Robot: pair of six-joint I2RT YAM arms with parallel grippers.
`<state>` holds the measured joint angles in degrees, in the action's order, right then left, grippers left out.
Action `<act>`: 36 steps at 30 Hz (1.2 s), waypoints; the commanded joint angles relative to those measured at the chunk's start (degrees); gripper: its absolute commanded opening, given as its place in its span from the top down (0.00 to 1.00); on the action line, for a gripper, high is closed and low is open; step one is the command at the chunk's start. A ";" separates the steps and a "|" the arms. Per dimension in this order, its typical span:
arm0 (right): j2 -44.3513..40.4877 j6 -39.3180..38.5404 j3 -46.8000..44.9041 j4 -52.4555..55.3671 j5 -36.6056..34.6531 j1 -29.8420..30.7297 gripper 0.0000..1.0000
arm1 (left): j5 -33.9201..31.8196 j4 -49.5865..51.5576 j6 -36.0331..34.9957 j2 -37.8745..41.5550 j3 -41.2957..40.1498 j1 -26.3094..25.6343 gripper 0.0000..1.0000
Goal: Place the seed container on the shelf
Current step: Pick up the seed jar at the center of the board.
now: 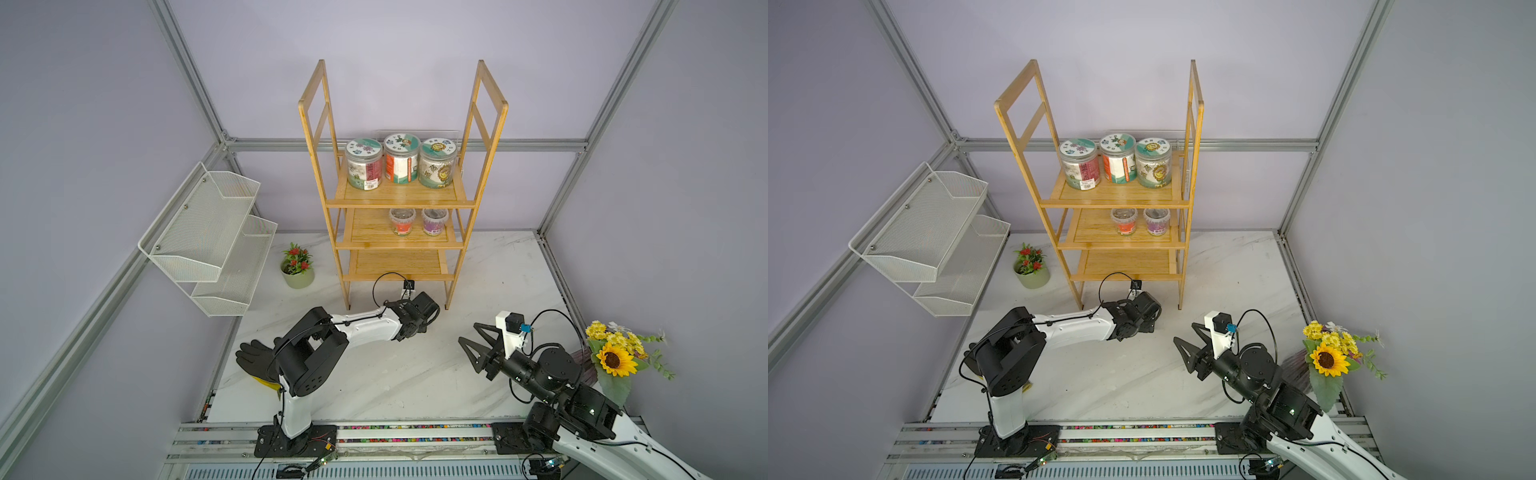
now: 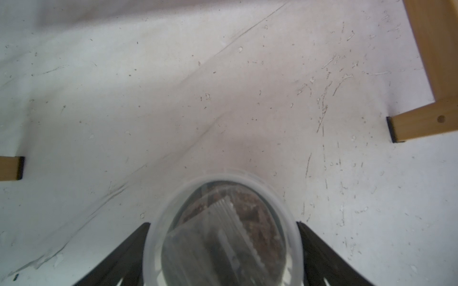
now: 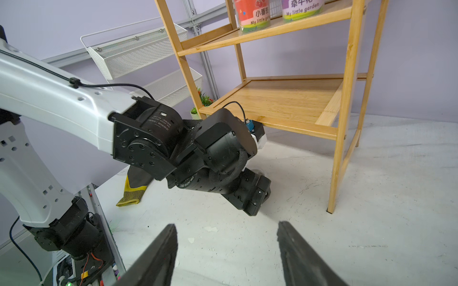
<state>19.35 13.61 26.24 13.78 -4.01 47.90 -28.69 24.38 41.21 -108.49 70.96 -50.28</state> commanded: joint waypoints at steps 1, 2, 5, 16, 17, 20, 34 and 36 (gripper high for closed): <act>-0.11 -0.95 1.84 0.19 -0.03 0.18 0.32 | -0.20 -1.78 -0.59 1.35 1.95 0.52 0.19; -0.02 -0.95 1.82 0.04 -0.04 0.18 0.32 | -0.23 -1.66 -0.84 1.56 1.91 0.48 0.21; 0.29 -0.93 1.71 -0.33 0.04 0.18 0.32 | -0.36 -1.45 -1.27 1.89 1.90 0.46 0.25; 0.11 -0.94 2.11 0.22 -0.03 0.18 0.32 | -0.05 -1.08 -1.90 2.75 1.42 0.47 0.40; 0.07 -0.87 2.17 0.23 -0.03 0.18 0.32 | -0.05 -0.98 -2.04 2.99 1.25 0.49 0.41; -0.10 -0.73 1.89 0.03 -0.03 0.19 0.32 | -0.36 -0.60 -2.60 4.02 0.87 0.45 0.42; 0.19 -0.42 1.70 -0.72 0.13 0.20 0.33 | -0.85 5.49 -3.18 13.12 -2.96 -1.72 0.47; 0.33 -0.31 1.58 -1.08 0.22 0.18 0.33 | -0.78 7.53 -3.24 15.63 -3.53 -2.19 0.47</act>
<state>19.77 13.15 26.85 13.76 -4.01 47.90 -28.73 29.04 38.35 -97.03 67.72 -51.70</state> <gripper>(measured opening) 0.675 0.698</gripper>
